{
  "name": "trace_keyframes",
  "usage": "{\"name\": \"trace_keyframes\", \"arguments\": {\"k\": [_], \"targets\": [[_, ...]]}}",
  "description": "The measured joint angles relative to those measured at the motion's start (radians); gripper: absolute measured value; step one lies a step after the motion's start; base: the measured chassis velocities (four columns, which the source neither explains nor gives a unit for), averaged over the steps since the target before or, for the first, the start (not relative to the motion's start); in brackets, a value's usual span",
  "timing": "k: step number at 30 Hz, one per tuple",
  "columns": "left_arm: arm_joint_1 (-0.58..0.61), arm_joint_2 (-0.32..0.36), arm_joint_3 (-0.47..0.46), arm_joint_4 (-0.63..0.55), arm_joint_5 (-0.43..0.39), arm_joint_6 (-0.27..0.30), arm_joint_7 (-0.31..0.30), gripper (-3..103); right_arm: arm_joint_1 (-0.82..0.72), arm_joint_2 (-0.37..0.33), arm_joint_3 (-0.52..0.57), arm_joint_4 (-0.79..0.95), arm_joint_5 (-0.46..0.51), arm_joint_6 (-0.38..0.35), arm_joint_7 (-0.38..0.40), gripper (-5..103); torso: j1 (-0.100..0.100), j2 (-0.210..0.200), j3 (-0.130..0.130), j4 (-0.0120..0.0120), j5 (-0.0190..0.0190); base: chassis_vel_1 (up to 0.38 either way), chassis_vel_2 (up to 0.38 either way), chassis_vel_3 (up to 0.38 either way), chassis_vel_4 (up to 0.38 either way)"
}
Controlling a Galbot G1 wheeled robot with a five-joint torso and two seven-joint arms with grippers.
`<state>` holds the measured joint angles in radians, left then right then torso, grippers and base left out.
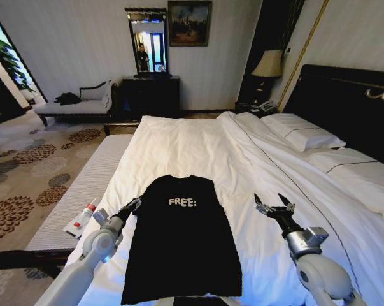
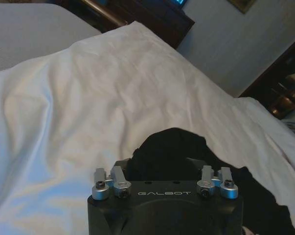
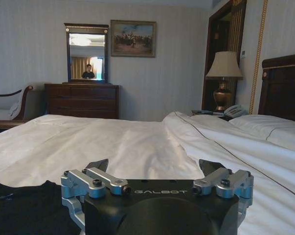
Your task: Fold the clothes on the bed.
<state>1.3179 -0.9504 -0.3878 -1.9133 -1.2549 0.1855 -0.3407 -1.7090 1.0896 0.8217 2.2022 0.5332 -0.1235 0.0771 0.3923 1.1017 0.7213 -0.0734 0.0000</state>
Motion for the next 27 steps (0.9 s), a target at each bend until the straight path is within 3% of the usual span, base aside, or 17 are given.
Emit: {"name": "trace_keyframes", "arguments": {"k": [2,4,10,15,27], "targets": [[-0.001,-0.001,0.001,0.003,0.001,0.000,0.000,63,0.000,0.000,0.000,0.000,0.000,0.000,0.000,100,0.000,0.000,0.000,0.0000,0.0000,0.000,0.000,0.000,0.000],[-0.014,-0.003,0.007,0.014,0.001,0.000,-0.001,46,-0.001,-0.002,0.002,0.000,0.002,0.000,0.000,100,0.000,0.000,0.000,0.0000,0.0000,0.000,0.000,0.000,0.000],[-0.040,-0.003,0.014,0.029,-0.010,0.003,-0.006,30,-0.005,-0.010,0.014,0.003,0.011,0.000,0.000,100,0.000,0.000,0.000,-0.0001,0.0000,0.000,0.000,0.000,0.000],[-0.045,-0.003,0.017,0.036,-0.016,0.006,-0.009,4,-0.006,-0.011,0.018,0.006,0.016,0.000,0.001,100,0.000,0.000,0.000,0.0000,0.0000,0.000,0.000,0.000,0.000],[-0.109,0.008,-0.005,0.086,-0.060,0.006,-0.021,0,-0.012,-0.007,0.020,0.010,0.016,0.000,0.001,100,0.000,0.000,0.000,-0.0001,0.0000,0.000,0.000,0.000,0.000]]}}
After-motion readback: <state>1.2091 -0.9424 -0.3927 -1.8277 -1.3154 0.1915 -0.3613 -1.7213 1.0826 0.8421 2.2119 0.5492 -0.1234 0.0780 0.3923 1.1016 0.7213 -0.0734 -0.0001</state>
